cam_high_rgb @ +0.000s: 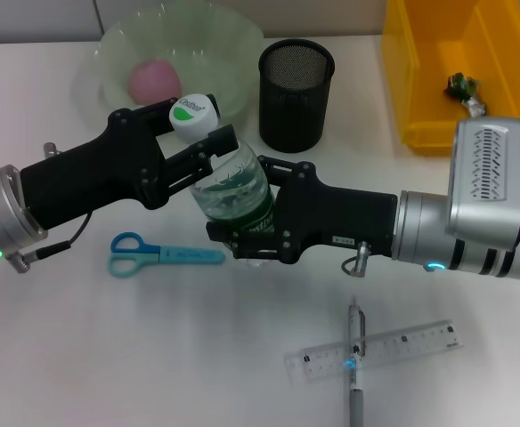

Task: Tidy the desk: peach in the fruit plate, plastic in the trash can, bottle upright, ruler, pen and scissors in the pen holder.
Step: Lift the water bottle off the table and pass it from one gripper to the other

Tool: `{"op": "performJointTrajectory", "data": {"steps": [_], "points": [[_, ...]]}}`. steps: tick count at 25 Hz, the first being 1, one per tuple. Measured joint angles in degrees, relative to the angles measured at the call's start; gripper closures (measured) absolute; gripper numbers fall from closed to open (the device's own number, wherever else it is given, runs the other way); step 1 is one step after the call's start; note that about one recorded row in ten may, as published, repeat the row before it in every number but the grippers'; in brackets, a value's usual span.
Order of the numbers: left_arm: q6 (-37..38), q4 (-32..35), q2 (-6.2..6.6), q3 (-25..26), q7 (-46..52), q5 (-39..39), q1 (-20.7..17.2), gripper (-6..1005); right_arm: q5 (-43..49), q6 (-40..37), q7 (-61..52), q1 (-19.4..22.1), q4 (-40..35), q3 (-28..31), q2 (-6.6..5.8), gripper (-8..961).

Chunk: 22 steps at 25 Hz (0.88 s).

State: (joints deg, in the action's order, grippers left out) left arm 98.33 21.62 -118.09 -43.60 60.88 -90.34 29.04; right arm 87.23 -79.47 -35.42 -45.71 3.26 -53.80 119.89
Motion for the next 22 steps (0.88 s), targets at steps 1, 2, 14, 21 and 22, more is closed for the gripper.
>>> {"op": "performJointTrajectory", "data": {"steps": [1, 2, 14, 21, 22], "points": [[0.00, 0.00, 0.00, 0.00, 0.00, 0.00, 0.00, 548, 0.00, 0.00, 0.00, 0.00, 0.00, 0.00, 0.00, 195], [0.00, 0.00, 0.02, 0.01, 0.02, 0.01, 0.03, 549, -0.06, 0.00, 0.00, 0.00, 0.04, 0.07, 0.00, 195], [0.02, 0.01, 0.16, 0.00, 0.04, 0.04, 0.14, 550, -0.29, -0.10, 4.53, 0.05, 0.56, 0.62, 0.00, 194], [-0.13, 0.19, 0.15, 0.02, 0.44, 0.12, 0.22, 550, -0.15, 1.16, 4.79, -0.80, 1.41, 1.72, 0.00, 154], [-0.15, 0.25, 0.15, 0.02, 0.55, 0.12, 0.22, 550, -0.15, 1.16, 4.79, -0.82, 1.41, 1.73, 0.00, 148]]}}
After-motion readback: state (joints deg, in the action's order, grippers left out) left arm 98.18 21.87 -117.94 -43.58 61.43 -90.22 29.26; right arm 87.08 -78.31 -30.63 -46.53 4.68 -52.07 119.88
